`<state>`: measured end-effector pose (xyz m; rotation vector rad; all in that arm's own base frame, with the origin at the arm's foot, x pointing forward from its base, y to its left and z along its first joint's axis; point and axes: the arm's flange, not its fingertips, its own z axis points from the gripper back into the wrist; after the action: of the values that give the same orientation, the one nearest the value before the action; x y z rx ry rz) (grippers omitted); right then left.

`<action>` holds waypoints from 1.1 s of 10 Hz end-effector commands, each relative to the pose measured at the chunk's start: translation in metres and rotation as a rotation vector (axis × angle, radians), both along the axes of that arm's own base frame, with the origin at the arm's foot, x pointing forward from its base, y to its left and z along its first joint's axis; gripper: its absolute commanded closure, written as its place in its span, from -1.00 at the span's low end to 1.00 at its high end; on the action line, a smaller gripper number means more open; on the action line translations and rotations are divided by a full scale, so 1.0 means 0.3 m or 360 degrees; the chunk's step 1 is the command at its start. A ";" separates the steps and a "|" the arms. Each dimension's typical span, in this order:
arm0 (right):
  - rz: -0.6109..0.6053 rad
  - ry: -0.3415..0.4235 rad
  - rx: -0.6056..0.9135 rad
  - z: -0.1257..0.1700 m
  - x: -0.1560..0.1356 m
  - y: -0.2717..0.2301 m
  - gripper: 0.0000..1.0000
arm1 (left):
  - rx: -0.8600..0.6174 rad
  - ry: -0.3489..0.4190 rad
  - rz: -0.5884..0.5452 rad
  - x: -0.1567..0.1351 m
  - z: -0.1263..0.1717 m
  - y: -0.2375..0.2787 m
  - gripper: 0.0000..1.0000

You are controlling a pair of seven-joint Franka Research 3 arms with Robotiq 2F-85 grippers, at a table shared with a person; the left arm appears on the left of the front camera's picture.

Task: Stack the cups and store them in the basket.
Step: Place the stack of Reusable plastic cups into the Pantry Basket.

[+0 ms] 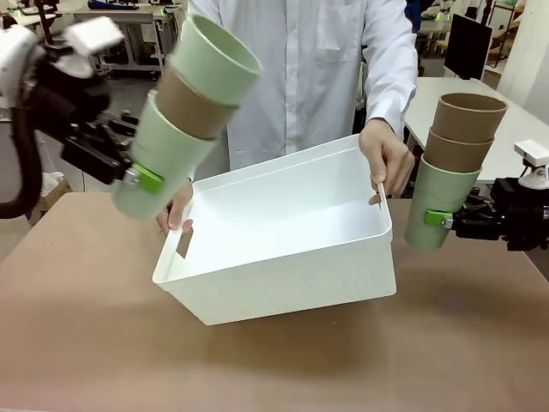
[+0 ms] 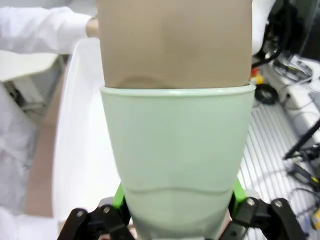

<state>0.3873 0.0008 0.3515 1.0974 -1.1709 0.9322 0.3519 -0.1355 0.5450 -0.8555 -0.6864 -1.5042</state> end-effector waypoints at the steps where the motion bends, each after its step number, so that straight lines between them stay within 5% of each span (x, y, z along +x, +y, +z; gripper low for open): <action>1: 0.0001 -0.0005 0.0003 0.016 0.001 0.002 -0.72 | 0.0162 0.0020 -0.0038 0.017 -0.006 -0.088 -0.72; 11: 0.0001 -0.0005 0.0003 0.016 0.001 0.002 -0.72 | 0.0570 0.0010 0.0122 0.148 -0.225 -0.419 -0.72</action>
<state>0.3873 0.0007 0.3514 1.0974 -1.1708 0.9318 0.3920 -0.2519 0.4741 -0.5838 -0.4513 -1.5089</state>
